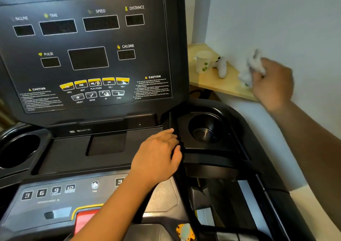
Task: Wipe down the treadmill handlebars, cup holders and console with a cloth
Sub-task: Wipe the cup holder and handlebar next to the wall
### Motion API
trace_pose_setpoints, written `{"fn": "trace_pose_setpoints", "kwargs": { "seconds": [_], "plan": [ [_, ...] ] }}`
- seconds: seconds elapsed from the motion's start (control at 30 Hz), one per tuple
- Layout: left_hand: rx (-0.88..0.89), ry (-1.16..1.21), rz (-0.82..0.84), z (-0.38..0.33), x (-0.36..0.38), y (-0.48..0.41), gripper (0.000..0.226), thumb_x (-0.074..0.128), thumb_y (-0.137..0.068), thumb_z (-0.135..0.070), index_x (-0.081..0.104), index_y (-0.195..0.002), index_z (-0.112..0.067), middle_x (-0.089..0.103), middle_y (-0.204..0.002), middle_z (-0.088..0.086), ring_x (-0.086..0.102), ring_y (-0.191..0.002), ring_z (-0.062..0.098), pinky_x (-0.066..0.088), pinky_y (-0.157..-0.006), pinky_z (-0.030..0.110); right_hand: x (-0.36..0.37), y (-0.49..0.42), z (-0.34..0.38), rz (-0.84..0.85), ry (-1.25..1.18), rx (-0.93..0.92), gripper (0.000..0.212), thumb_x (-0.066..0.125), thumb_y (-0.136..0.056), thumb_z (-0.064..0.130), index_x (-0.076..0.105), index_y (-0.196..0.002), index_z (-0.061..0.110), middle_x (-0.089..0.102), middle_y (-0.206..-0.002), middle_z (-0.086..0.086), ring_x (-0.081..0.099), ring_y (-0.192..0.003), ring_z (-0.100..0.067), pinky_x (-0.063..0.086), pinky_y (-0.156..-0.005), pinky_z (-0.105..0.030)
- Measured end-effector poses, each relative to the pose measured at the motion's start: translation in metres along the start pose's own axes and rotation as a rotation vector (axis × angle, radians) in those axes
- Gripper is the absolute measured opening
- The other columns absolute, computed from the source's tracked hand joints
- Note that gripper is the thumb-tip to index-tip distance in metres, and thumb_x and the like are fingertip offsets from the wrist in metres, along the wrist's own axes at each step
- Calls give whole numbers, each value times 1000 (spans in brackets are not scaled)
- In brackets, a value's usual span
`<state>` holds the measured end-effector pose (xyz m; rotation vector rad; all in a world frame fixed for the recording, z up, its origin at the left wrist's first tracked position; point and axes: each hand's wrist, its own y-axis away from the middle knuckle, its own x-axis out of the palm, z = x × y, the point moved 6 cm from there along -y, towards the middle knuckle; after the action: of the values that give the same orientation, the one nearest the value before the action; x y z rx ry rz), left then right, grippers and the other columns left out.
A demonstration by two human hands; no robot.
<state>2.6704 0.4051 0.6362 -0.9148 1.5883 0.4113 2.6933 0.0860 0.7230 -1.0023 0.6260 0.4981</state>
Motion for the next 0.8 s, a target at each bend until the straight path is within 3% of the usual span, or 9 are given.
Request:
{"fn": "trace_pose_setpoints", "kwargs": {
  "seconds": [0.07, 0.13, 0.17, 0.3, 0.43, 0.6, 0.73, 0.8],
  "plan": [
    [-3, -3, -1, 0, 0, 1, 44, 39, -90, -38, 76, -104, -19, 72, -113, -6, 56, -123, 7, 33, -98, 19, 34, 29, 3, 275, -21, -64, 34, 46, -92, 35, 66, -112, 15, 67, -110, -15, 61, -101, -37, 48, -83, -40],
    [-8, 0, 4, 0, 1, 0, 44, 39, -90, -39, 76, -105, -19, 72, -115, -6, 55, -124, 7, 34, -98, 20, 71, 71, -7, 605, 24, -9, 42, 45, -94, 44, 62, -126, 23, 59, -133, -4, 55, -118, -31, 44, -99, -39],
    [-10, 0, 6, 0, 2, 0, 44, 39, -90, -39, 76, -105, -19, 72, -114, -6, 55, -124, 7, 34, -98, 20, 81, 85, -10, 667, 69, -23, 41, 48, -96, 40, 59, -131, 23, 52, -143, -1, 51, -125, -29, 40, -104, -39],
    [-19, -4, 6, 1, 3, -4, 40, 42, -89, -40, 75, -101, -21, 72, -108, -8, 57, -122, 7, 39, -96, 20, 85, 90, 11, 587, 131, -183, 41, 52, -97, 26, 53, -137, 16, 44, -150, -3, 43, -134, -29, 33, -108, -37],
    [-18, -29, 0, 0, 0, -5, 38, 43, -88, -39, 75, -97, -22, 72, -105, -9, 59, -119, 9, 39, -89, 19, 112, 88, 69, 656, 44, -310, 44, 48, -99, 32, 48, -142, 20, 40, -152, -1, 32, -143, -23, 21, -118, -40],
    [-6, -8, -4, 1, 0, -3, 40, 42, -89, -38, 76, -99, -20, 72, -109, -8, 58, -121, 9, 37, -94, 19, 128, 103, 118, 682, 26, -481, 32, 47, -98, 31, 61, -126, 23, 56, -137, -6, 40, -135, -25, 27, -114, -41],
    [2, 16, 24, 3, 1, -1, 47, 36, -90, -41, 75, -108, -20, 70, -119, -7, 50, -129, 5, 32, -100, 18, 114, 99, 67, 708, -21, -366, 41, 52, -97, 26, 52, -138, 21, 42, -151, 0, 32, -142, -23, 23, -117, -43],
    [5, 19, 32, 3, 3, -1, 49, 35, -90, -43, 73, -112, -20, 67, -124, -8, 46, -132, 4, 29, -101, 16, 96, 94, 27, 633, 1, -219, 42, 54, -96, 30, 54, -137, 22, 46, -148, 0, 40, -137, -24, 29, -114, -40]
  ]
}}
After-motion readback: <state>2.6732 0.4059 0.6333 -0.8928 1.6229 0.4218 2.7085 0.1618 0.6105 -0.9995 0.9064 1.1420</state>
